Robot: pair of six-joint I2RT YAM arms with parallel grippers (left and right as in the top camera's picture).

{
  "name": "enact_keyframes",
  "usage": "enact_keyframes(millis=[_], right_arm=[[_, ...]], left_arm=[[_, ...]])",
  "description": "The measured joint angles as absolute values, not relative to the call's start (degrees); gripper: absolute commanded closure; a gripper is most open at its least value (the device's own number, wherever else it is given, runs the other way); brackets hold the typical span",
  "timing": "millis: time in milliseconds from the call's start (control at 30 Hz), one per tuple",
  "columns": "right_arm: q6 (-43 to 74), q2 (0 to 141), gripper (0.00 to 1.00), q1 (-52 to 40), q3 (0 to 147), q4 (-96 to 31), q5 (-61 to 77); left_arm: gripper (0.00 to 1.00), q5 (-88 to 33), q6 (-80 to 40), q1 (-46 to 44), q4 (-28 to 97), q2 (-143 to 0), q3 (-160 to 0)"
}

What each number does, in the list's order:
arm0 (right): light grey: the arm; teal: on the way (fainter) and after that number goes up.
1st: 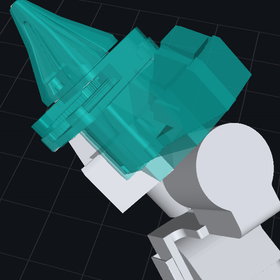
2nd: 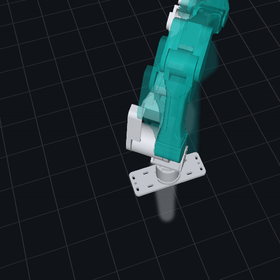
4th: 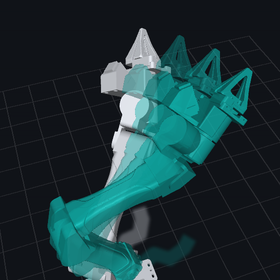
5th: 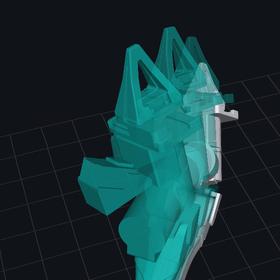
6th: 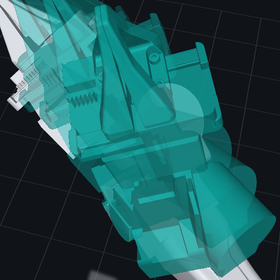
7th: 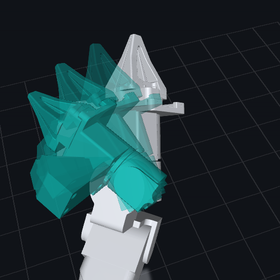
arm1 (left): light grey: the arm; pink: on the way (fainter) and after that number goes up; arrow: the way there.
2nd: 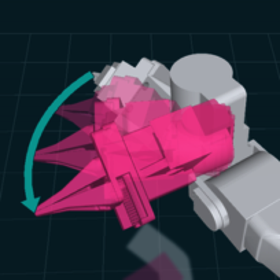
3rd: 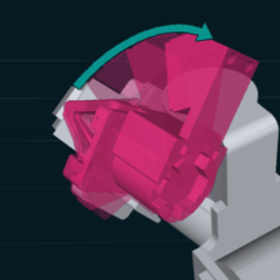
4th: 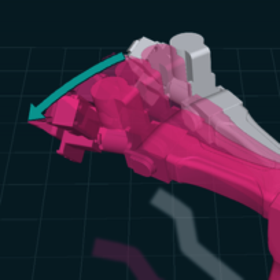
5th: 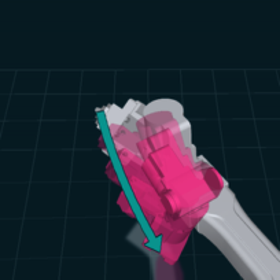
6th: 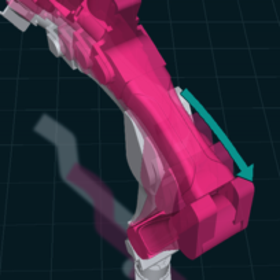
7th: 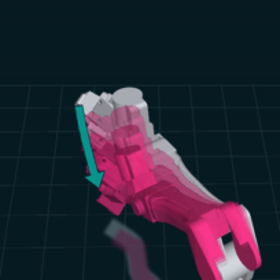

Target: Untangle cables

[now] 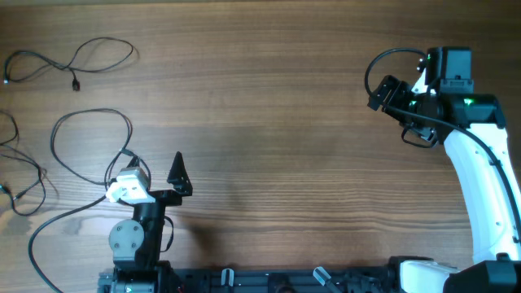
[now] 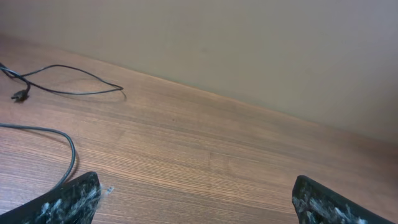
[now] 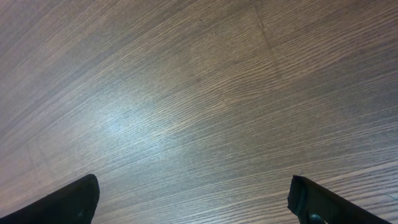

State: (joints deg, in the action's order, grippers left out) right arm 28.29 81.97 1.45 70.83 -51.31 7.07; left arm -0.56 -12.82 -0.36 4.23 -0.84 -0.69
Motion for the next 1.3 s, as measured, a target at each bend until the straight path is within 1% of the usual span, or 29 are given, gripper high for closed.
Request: enact_keyframes(millis=[1100, 1300], right_arm=[[28.3, 82.0, 0.0, 1.7, 70.8, -50.5, 7.1], [28.3, 77.3, 0.0, 1.6, 70.6, -50.4, 6.9]], left_arm=[[0.0, -0.8, -12.1, -0.4, 4.2, -0.8, -0.7], [0.0, -0.8, -12.1, -0.4, 4.2, -0.8, -0.7]])
